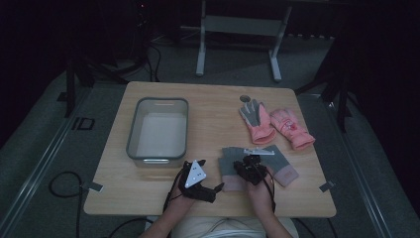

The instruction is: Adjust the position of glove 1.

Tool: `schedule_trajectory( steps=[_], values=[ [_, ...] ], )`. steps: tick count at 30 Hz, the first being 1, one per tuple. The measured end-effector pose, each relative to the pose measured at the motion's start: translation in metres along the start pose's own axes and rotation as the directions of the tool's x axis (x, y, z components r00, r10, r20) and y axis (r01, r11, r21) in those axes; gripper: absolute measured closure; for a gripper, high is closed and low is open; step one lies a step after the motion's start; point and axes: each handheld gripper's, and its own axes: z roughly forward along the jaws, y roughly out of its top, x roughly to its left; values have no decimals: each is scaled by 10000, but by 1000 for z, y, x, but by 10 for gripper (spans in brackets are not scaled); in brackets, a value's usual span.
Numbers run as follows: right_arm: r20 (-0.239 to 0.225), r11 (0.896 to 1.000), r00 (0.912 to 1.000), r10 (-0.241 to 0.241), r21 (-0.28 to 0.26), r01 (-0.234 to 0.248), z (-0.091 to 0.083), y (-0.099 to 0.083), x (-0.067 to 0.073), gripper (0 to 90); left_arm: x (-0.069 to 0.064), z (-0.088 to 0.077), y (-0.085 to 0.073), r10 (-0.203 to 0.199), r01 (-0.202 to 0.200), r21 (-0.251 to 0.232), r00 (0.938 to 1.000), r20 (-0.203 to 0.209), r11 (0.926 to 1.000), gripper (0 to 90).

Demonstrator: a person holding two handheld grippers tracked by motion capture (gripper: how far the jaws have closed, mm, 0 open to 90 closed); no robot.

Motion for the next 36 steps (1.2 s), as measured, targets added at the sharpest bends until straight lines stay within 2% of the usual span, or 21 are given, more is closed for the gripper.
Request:
schedule_trajectory(
  steps=[2,5,10,12,14,15,17,19,21,23,25,27,28,29,31,34,35,36],
  values=[
    [108,9999,9999,-31,105,30,7,-2,0,840,0,0,0,1,-1,8,10000,8,10000,0],
    [106,9993,9997,210,312,-214,17,-6,-3,809,0,0,0,6,-7,8,10000,11,10000,0],
    [65,9992,9992,394,60,-395,17,-7,-4,752,0,0,0,22,-22,36,10000,38,10000,0],
    [130,10000,9999,70,-24,-70,13,-4,-4,712,0,0,0,-5,5,39,10000,54,10000,0],
    [-74,9993,9999,-92,-372,89,2,4,-8,685,0,0,0,3,-4,47,10000,76,10000,0],
    [-201,9982,9992,-338,-497,327,-4,9,-11,673,0,0,0,14,-15,53,10000,83,10000,0],
    [-147,9939,9966,-806,-765,793,-16,19,-21,637,0,1,0,-6,5,48,10000,86,10000,0],
    [-298,9874,9915,-1267,-996,1232,-27,28,-35,618,0,1,0,12,-12,45,10000,81,10000,0],
    [-98,9764,9818,-1898,-1070,1877,-36,33,-49,609,0,1,0,16,-16,50,10000,85,10000,0],
    [-397,9640,9680,-2476,-1096,2421,-41,37,-64,603,0,1,0,14,-14,47,10000,75,10000,0],
    [-572,9491,9499,-3074,-905,3017,-44,38,-79,605,0,1,0,-3,3,20,10000,66,10000,0],
    [-475,9334,9341,-3540,-809,3496,-49,39,-93,614,0,0,0,7,-7,20,10000,54,10000,0],
    [-578,9216,9210,-3853,-739,3809,-51,39,-101,622,0,0,0,26,-26,25,10000,53,10000,0],
    [-605,9165,9154,-3979,-710,3937,-52,39,-106,633,0,1,0,47,-47,43,10000,53,10000,0],
    [-1073,9056,8992,-4241,-509,4211,-54,38,-120,638,-1,1,0,65,-65,43,10000,43,10000,0],
    [-1429,8936,8840,-4450,-67,4488,-52,34,-139,635,-1,1,0,67,-67,32,10000,6,10000,0],
    [-1435,8910,8824,-4482,89,4540,-51,32,-144,635,-1,1,0,78,-78,30,10000,-2,10000,0],
    [-1434,8921,8849,-4432,255,4510,-48,29,-149,635,-1,0,0,90,-90,30,10000,-19,10000,0]
  ],
)
